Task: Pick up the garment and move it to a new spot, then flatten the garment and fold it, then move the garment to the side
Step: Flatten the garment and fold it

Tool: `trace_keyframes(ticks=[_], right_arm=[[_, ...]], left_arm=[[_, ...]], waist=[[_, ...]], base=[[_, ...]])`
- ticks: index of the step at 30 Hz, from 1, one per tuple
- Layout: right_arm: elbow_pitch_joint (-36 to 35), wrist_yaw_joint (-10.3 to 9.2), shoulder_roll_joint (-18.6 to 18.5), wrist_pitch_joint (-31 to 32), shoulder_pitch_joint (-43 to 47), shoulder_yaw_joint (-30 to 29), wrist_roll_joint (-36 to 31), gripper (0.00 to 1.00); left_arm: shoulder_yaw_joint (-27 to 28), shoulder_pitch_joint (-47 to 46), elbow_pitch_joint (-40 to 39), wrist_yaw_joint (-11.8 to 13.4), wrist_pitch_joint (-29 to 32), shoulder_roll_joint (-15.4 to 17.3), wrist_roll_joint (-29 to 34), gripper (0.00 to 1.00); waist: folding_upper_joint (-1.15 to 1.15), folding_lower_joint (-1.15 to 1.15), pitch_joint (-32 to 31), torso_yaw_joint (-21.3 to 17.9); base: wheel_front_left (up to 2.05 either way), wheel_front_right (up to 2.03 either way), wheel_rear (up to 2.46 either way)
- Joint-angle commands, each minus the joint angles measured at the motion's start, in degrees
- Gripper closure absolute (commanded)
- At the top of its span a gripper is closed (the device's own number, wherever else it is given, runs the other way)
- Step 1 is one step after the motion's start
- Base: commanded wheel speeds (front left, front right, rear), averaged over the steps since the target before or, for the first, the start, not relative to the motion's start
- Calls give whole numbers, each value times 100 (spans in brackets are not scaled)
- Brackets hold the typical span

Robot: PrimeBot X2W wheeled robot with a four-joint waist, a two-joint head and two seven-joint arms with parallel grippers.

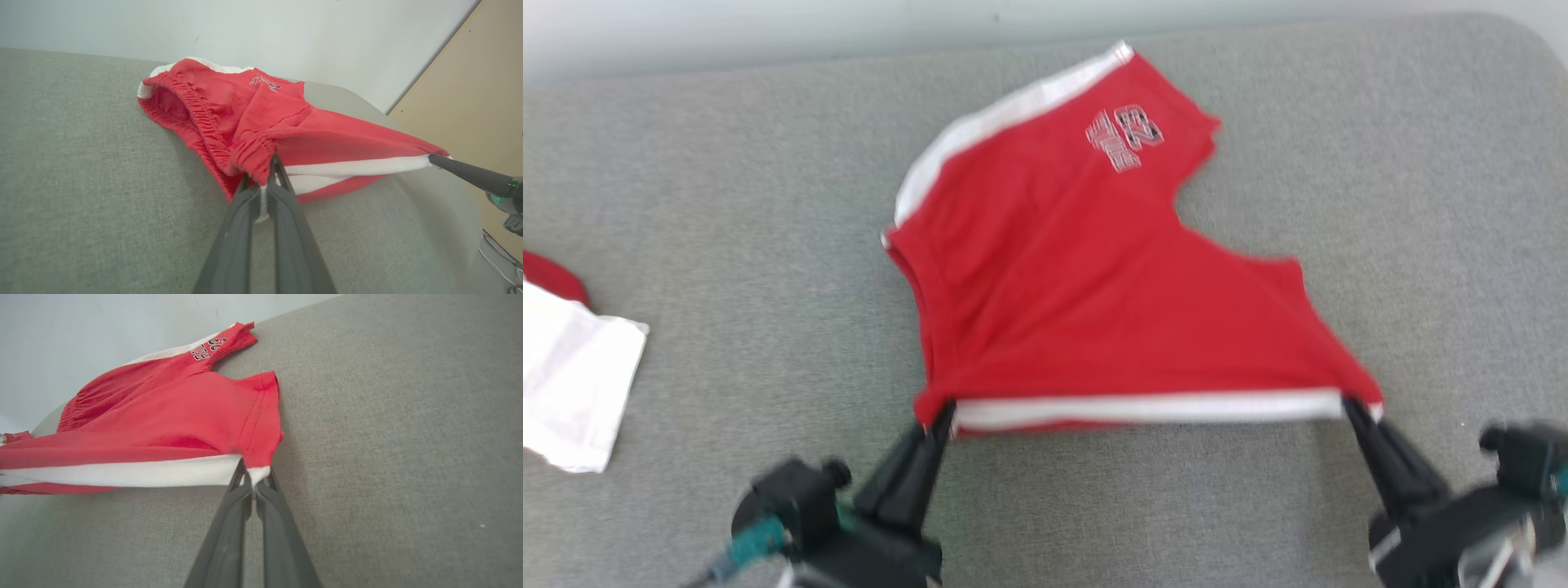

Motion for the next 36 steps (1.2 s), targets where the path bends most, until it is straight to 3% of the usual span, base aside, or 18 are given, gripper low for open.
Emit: trace_keyframes(ticks=[1,12,16,22,28,36], right_arm=[[-134,-14,78,84,337,-147,-89,100],[-1154,-14,869,906,2219,-995,-500,100],[-1367,-14,1105,1055,2457,-1249,-577,100],[-1568,-14,1094,1217,1993,-1375,-532,100],[-1307,-14,831,1478,862,-1653,-238,100],[-601,-14,658,1765,-597,-1440,-208,100]], left_arm=[[21,243,-13,-68,-18,-31,154,100],[384,1168,214,-377,-18,-289,633,100],[486,1314,258,-474,-18,-394,781,100],[618,1226,161,-629,-18,-653,1045,100],[689,839,-63,-725,-18,-904,1266,100],[727,107,255,-801,-18,-1159,1223,100]], waist=[[2,2,-212,119],[2,2,-551,336],[2,2,-626,390],[2,2,-711,428],[2,2,-620,610],[2,2,-342,788]], base=[[0,0,0],[0,0,0],[0,0,0],[0,0,0],[0,0,0],[0,0,0]])
